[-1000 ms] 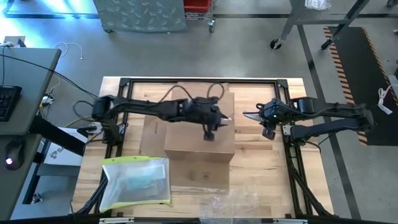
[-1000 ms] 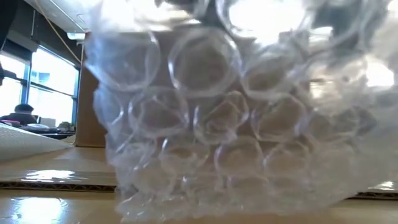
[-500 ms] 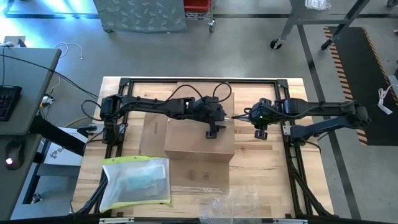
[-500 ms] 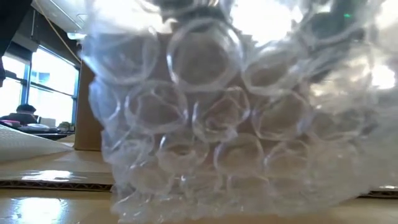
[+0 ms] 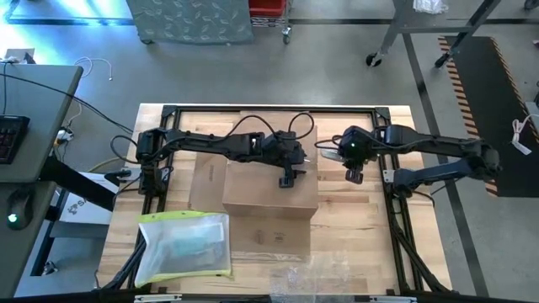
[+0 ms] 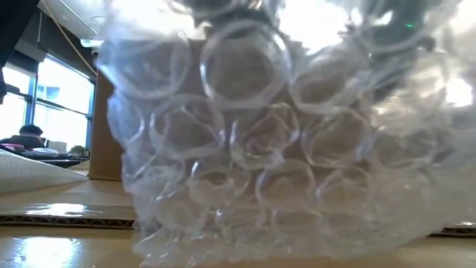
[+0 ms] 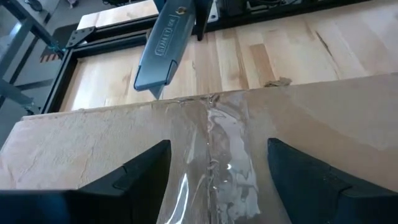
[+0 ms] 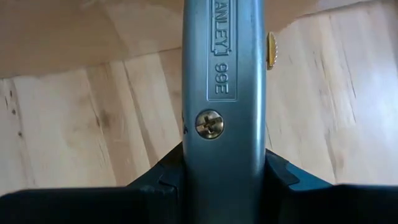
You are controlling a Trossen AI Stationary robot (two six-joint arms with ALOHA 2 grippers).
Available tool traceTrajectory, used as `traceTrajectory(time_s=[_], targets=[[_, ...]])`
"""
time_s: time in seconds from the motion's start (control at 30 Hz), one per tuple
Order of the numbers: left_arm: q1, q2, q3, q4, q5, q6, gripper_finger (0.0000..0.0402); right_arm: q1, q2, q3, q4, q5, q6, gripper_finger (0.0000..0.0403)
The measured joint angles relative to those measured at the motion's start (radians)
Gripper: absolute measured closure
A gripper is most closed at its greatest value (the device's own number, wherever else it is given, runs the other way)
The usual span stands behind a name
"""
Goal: Unpack boxes
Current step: Break down the cardboard box using the silver cutter until it is fully flat
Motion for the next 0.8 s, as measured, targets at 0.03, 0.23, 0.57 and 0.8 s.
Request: traceTrajectory(time_s=[0.03, 0.23, 0.57, 0.8], targets=[[0.0, 0.0, 0.0, 0.0, -0.002, 0.0, 0.0154, -0.008, 0.002, 0.0, 0.001, -0.006, -0.01, 0.0307], [-0.001, 0.001, -0.001, 0.003, -0.002, 0.004, 0.0154, -0.053, 0.031, 0.0, 0.006, -0.042, -0.089, 0.0307], [-0.009, 0.002, -0.003, 0.015, 0.009, 0.03, 0.0154, -0.066, 0.034, 0.0, 0.016, -0.111, -0.207, 0.0307], [-0.03, -0.017, -0.004, 0.041, -0.016, 0.084, 0.0154, -0.088, 0.004, 0.001, -0.026, -0.132, -0.235, 0.0307]])
